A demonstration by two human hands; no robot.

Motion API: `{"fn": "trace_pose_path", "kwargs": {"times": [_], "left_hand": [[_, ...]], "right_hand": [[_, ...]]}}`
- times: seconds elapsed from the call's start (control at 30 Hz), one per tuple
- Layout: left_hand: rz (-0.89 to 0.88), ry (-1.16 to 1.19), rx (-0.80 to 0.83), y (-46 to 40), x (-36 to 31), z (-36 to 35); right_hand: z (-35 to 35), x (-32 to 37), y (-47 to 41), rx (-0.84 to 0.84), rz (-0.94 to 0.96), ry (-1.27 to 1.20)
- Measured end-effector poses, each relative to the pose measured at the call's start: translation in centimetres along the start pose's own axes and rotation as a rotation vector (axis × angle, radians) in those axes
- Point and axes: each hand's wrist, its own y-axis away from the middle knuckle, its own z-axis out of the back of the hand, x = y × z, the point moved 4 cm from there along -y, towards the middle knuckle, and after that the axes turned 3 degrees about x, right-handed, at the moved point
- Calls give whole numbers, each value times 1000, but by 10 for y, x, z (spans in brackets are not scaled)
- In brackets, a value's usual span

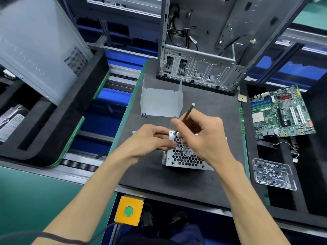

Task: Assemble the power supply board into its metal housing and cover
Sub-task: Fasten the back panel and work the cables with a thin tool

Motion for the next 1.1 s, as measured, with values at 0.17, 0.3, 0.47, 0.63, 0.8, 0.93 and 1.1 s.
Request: {"fn": "trace_pose_path", "kwargs": {"times": [0.17, 0.3, 0.47, 0.63, 0.8, 0.93, 1.1], "left_hand": [[13, -13, -13, -1, 0, 2], [21, -23, -16, -1, 0, 1], [16, -20, -29, 0, -1, 0], [22, -28, -42, 2, 0, -3], [8, -32, -44, 3, 2, -3], [1, -32, -54, 3, 4, -2], [-2, -20, -58, 1, 5, -1]], "right_hand": [[1, -4, 5, 131, 6, -64], [3, -10, 2, 137, -11, -45], [0, -11, -2, 106, 65, 97], [-2, -8, -3, 76, 120, 125], [-4, -10, -5, 82, 67, 109], [-4, -11, -5, 126, 22, 28], [2, -18, 3, 206, -68, -152]]}}
